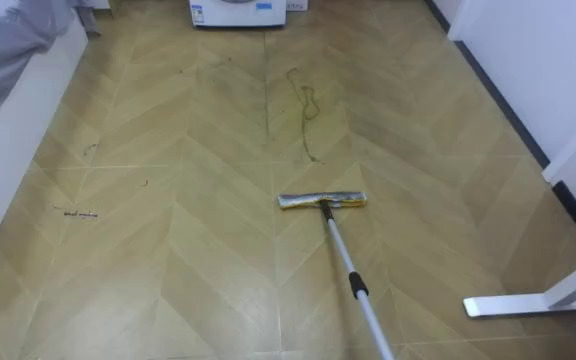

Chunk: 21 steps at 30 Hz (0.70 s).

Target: Mop floor

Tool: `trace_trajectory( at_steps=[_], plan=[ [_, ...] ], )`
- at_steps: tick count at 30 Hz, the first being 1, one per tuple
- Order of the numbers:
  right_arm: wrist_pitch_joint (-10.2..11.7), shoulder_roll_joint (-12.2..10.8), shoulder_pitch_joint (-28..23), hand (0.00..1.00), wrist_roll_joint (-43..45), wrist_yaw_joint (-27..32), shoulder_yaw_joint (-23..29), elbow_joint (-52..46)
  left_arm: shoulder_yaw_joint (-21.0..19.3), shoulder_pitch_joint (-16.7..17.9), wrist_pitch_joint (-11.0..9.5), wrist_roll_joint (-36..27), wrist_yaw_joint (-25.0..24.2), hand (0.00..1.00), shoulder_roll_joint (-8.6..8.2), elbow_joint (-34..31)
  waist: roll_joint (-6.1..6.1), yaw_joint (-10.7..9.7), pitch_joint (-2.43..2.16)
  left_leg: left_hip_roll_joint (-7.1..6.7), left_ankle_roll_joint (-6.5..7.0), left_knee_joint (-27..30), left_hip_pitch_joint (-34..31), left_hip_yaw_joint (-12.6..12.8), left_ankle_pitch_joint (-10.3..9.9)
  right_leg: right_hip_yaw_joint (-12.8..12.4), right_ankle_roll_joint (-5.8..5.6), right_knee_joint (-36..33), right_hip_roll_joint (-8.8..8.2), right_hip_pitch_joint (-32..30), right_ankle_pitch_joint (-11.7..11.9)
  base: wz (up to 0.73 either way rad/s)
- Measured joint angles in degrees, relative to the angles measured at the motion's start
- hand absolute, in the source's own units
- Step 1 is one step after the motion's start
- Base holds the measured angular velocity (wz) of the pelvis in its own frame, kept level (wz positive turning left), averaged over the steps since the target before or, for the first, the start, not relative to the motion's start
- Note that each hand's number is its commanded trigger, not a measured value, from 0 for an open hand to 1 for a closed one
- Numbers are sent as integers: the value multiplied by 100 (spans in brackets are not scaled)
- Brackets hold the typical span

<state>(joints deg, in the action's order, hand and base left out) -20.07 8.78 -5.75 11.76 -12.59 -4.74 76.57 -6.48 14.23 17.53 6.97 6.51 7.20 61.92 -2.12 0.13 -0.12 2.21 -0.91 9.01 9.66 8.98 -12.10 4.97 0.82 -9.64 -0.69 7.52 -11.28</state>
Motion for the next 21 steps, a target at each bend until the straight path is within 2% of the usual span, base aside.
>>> trace_trajectory(
  at_steps=[12,21],
  plan=[
    [5,-24,-76,100,-55,206,51,-57,120,-6,-10,81,-177,0,3,-4,21,3,2,-6,-1,-35,-37,-124,-3,37,-7,8,14,22,-23,4],
    [17,-20,-56,100,-199,257,41,-129,115,-155,-28,633,-175,0,6,-27,79,-4,-9,-7,9,30,-302,-134,-26,114,-8,-21,-6,-188,-19,1]
  ],
)
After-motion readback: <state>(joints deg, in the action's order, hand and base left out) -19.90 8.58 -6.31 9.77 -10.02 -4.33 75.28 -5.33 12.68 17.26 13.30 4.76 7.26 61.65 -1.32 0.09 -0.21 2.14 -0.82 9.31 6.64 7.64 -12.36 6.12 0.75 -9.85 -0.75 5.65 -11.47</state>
